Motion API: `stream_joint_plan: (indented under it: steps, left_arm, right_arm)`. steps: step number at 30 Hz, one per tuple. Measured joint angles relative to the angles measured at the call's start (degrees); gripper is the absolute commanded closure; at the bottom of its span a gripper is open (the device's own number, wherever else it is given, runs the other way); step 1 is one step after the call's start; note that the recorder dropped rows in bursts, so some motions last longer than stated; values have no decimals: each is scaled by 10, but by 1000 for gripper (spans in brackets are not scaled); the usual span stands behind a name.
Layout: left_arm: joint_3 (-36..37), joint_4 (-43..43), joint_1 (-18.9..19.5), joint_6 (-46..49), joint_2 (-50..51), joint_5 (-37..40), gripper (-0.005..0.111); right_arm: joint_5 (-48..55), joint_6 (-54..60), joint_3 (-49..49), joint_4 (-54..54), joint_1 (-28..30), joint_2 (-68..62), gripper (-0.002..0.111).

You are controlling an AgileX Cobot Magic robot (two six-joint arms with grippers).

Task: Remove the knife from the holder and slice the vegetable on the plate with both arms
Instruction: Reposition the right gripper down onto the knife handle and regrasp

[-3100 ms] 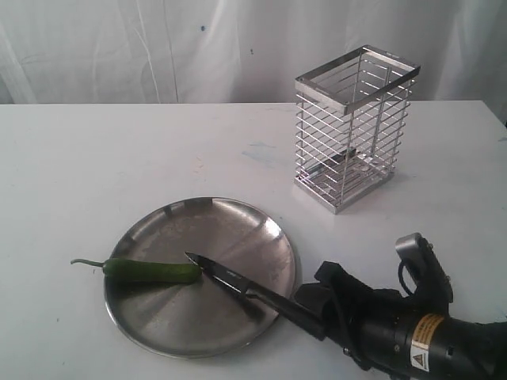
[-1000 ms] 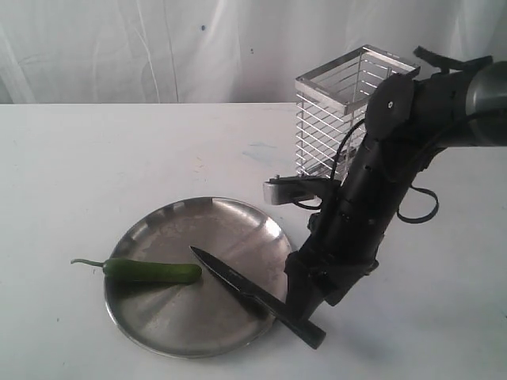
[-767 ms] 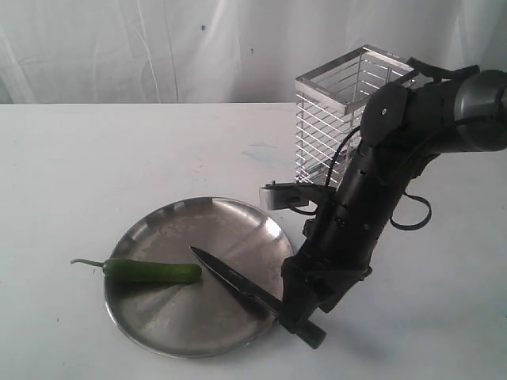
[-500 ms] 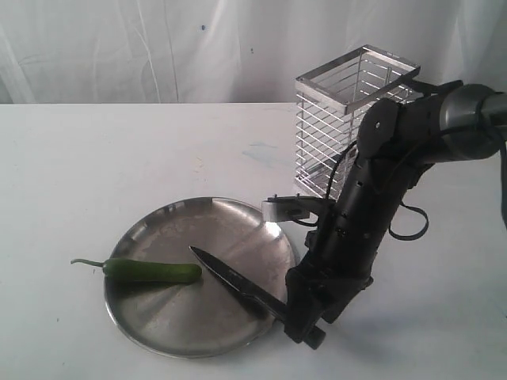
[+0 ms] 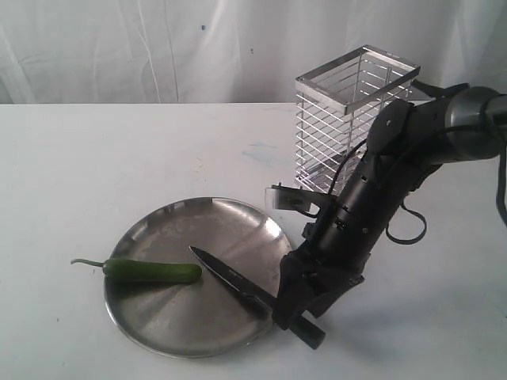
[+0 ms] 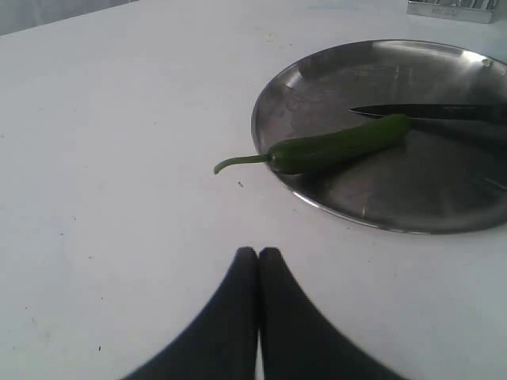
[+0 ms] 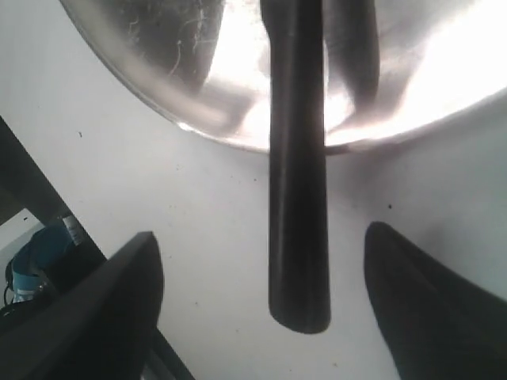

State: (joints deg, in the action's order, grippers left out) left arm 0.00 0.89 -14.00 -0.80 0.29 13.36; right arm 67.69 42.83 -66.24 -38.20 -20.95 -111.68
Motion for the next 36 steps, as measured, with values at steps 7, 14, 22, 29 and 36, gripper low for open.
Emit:
stream_joint_plan:
  steps: [7, 14, 22, 29, 36]
  left_arm:
    - [0, 0, 0, 0, 0, 0, 107]
    - [0, 0, 0, 0, 0, 0, 107]
    - [0, 0, 0, 0, 0, 0, 107]
    - [0, 0, 0, 0, 0, 0, 107]
    - [0, 0, 0, 0, 0, 0, 107]
  right_arm:
    - [17, 3, -1, -15, 0, -26, 44]
    - [17, 15, -1, -33, 0, -35, 45]
    - [17, 17, -1, -47, 0, -50, 45]
    - [26, 17, -1, -65, 0, -71, 45]
    - [28, 27, -1, -70, 0, -81, 75]
